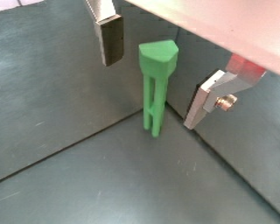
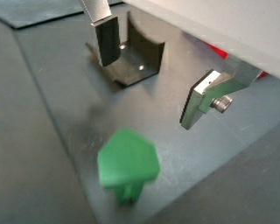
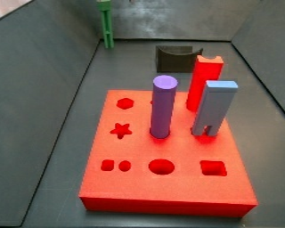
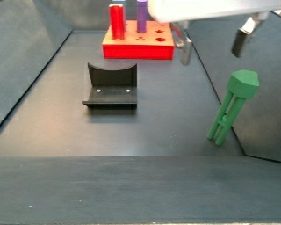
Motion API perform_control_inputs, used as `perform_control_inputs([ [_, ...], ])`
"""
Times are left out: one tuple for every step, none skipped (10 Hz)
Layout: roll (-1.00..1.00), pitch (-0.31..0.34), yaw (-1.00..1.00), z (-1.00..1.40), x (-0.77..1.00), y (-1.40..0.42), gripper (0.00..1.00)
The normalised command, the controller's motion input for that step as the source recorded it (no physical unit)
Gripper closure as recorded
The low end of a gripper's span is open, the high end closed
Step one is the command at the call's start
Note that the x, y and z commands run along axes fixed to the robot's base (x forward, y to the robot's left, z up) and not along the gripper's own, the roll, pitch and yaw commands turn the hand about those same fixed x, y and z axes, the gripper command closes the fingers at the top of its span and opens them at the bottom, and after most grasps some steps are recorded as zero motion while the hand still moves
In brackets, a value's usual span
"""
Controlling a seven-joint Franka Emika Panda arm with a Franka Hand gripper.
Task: Pick up the 3 prong object. Move up. Move to above the board. Insert the 3 prong object.
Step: Pick up the 3 prong object.
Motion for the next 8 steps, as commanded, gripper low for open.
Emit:
perform_control_inputs([
  [0.11, -0.063, 0.24, -0.2, -0.6, 0.26, 0.0],
  [0.08, -0.127, 0.28, -0.18, -0.57, 0.06, 0.0],
  [0.06, -0.113, 0.31, -0.19, -0.44, 0.18, 0.0],
  [0.08, -0.137, 0.32, -0.21, -0.53, 0.24, 0.0],
  [0.05, -0.101, 0.39, -0.19, -0.35, 0.37, 0.0],
  [0.01, -0.067, 0.39, -0.2, -0.07, 0.36, 0.0],
  [0.07, 0.0, 0.28, -0.15, 0.0, 0.27, 0.0],
  [0.02, 0.0, 0.01, -0.08, 0.0, 0.14, 0.0],
])
